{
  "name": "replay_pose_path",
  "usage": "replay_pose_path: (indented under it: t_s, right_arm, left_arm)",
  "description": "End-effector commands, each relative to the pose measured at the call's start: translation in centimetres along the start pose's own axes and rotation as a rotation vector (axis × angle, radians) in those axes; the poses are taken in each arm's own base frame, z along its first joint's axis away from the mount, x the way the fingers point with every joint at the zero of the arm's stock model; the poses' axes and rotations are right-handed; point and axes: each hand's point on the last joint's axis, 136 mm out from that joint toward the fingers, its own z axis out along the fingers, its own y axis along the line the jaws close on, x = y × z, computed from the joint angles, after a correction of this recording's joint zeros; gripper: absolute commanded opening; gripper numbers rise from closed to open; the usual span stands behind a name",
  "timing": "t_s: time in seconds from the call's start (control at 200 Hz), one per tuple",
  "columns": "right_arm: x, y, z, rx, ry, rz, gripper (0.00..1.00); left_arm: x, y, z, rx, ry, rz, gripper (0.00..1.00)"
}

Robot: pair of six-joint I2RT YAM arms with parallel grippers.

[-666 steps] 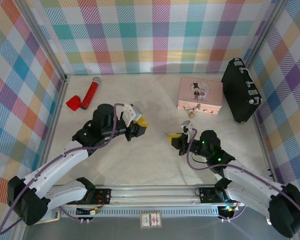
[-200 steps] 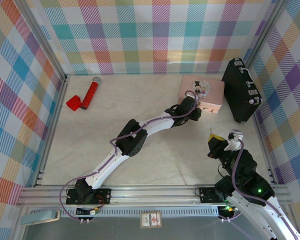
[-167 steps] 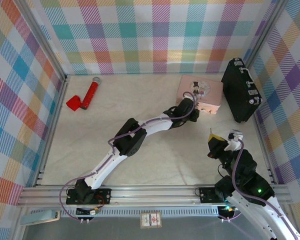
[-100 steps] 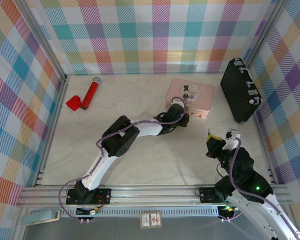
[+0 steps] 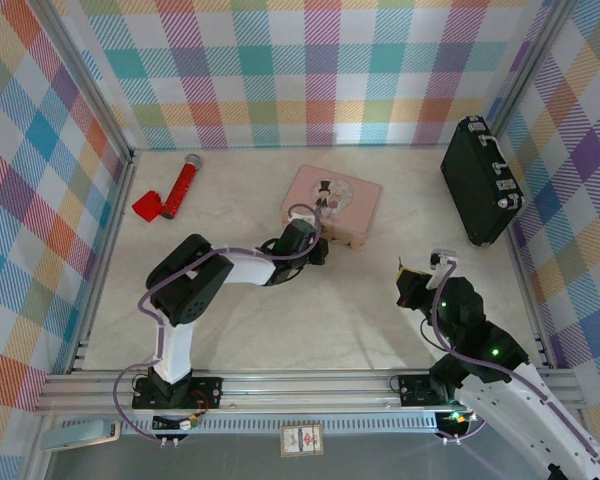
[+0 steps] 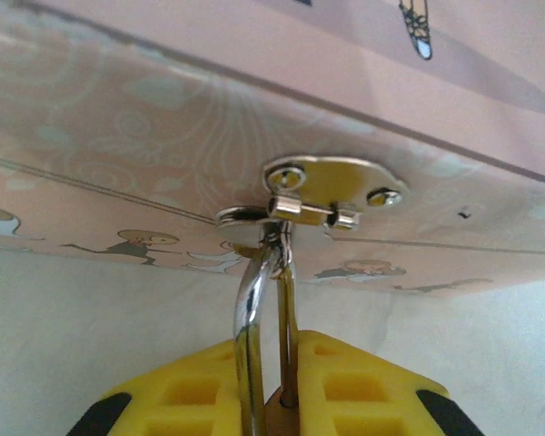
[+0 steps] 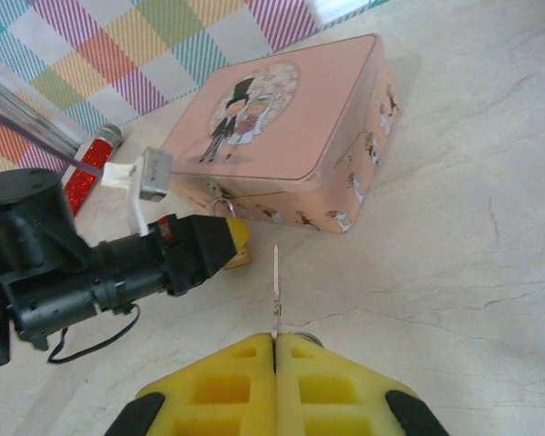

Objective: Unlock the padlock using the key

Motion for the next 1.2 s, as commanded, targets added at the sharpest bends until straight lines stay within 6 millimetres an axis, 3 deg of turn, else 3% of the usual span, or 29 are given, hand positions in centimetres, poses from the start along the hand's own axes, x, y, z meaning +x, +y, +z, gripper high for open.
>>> replay_pose_path:
  t_s: [0.0,0.21,0.38,0.74,1.195]
  right_arm:
    - [-0.3,1.0,0.5,-0.05,-0.008,0.036,0.0]
    - [0.2,1.4,1.5,-0.053,0.023,0.039,0.0]
    - [0.5,2.0,2.4,-0.067,0.046,0.053,0.0]
    - [0.4,2.3,2.6,-0.07,0.06,0.066,0.0]
    - [1.9,2.4,2.9,-0.107,0.098,0.096,0.0]
  left_arm:
    - [0.2,2.9,-3.2,-0.102,-0.016,-0.011,0.07]
    - [4.0,4.6,-6.9,-0.108,0.038,-0.075,0.07]
    - [5.9,3.9,-8.0,-0.143,0.052,-0.012,0.11]
    - [6.8,-1.3,-6.2,-0.046,0.045,0.042,0.27]
    - [6.8,0.2,-9.3,0.028,-0.078,0.016,0.54]
